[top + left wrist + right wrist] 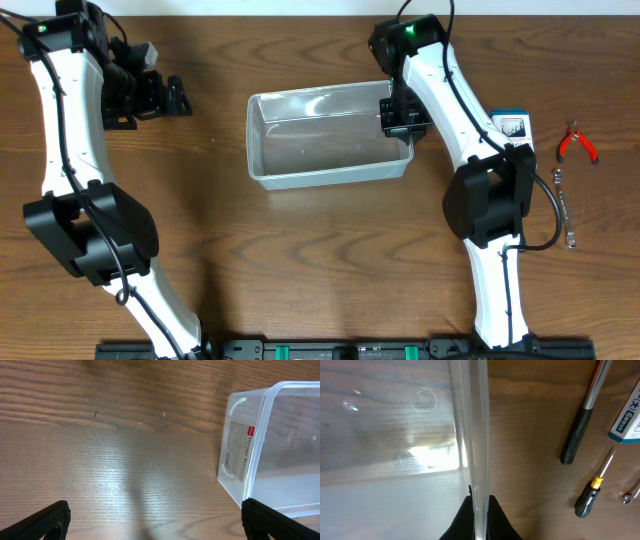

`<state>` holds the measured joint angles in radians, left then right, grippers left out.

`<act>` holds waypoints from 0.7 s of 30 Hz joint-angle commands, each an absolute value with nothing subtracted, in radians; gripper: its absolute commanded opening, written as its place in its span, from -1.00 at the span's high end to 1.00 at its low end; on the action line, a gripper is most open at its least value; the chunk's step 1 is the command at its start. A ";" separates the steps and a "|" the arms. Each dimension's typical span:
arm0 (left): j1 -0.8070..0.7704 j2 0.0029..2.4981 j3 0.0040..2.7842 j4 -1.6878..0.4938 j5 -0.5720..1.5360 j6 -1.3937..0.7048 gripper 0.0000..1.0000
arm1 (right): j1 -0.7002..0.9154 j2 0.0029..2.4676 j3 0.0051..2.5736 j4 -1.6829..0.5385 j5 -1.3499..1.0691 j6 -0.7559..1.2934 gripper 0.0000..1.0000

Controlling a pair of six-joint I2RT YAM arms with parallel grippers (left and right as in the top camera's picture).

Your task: Pack container

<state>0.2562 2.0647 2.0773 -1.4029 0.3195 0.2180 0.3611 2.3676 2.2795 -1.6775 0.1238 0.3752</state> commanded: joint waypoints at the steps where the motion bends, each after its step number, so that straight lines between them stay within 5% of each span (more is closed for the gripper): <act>1: 0.255 2.071 2.083 -1.407 0.333 0.231 -0.96 | 0.355 2.334 2.249 -1.674 0.157 0.385 0.97; 21: 0.255 2.071 2.083 -1.407 0.333 0.231 -0.96 | 0.332 2.334 2.236 -1.667 0.150 0.411 0.97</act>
